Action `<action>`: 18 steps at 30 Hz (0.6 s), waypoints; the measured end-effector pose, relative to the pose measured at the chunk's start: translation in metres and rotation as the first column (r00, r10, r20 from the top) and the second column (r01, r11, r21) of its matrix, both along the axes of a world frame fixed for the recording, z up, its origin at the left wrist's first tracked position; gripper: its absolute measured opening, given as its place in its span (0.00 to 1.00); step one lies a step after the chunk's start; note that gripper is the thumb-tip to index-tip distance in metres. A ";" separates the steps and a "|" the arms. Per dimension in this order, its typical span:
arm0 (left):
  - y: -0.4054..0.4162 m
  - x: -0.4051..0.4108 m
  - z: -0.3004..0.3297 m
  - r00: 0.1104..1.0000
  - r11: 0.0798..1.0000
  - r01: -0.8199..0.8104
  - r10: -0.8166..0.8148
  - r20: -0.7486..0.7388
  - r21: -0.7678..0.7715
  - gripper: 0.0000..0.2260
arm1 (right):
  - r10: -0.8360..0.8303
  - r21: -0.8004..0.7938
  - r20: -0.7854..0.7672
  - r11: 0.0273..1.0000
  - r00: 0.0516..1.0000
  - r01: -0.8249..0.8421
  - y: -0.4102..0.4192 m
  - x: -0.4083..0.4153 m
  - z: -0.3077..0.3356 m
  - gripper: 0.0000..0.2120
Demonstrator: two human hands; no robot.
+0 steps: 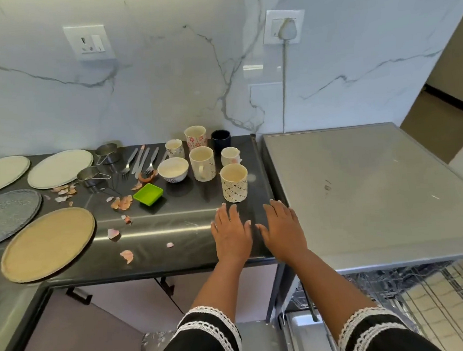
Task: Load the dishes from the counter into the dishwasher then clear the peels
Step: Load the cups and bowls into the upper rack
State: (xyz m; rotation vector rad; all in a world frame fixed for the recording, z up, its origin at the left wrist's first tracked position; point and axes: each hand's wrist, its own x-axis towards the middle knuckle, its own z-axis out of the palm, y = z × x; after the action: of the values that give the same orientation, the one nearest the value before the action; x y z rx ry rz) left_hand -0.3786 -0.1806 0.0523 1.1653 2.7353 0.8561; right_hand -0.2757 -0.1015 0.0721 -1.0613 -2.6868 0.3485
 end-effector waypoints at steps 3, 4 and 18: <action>0.008 -0.027 -0.003 0.998 1.000 -0.003 0.002 0.061 0.014 0.24 | -0.013 -0.047 -0.012 0.999 1.000 0.013 0.010 -0.027 -0.002 0.27; 0.011 -0.036 -0.004 0.996 1.000 -0.007 0.005 0.086 0.021 0.24 | -0.023 -0.069 -0.016 0.997 1.000 0.022 0.014 -0.035 -0.004 0.27; 0.048 -0.111 -0.014 0.984 0.994 0.094 -0.102 0.146 0.059 0.28 | -0.205 -0.313 -0.113 0.936 0.972 0.161 0.041 -0.117 -0.022 0.37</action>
State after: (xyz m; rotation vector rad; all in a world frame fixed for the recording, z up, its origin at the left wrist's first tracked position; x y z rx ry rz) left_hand -0.4897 -0.1325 0.0379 1.1813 2.5297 0.9652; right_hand -0.3932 -0.0603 0.0500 -1.3035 -2.4322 0.7877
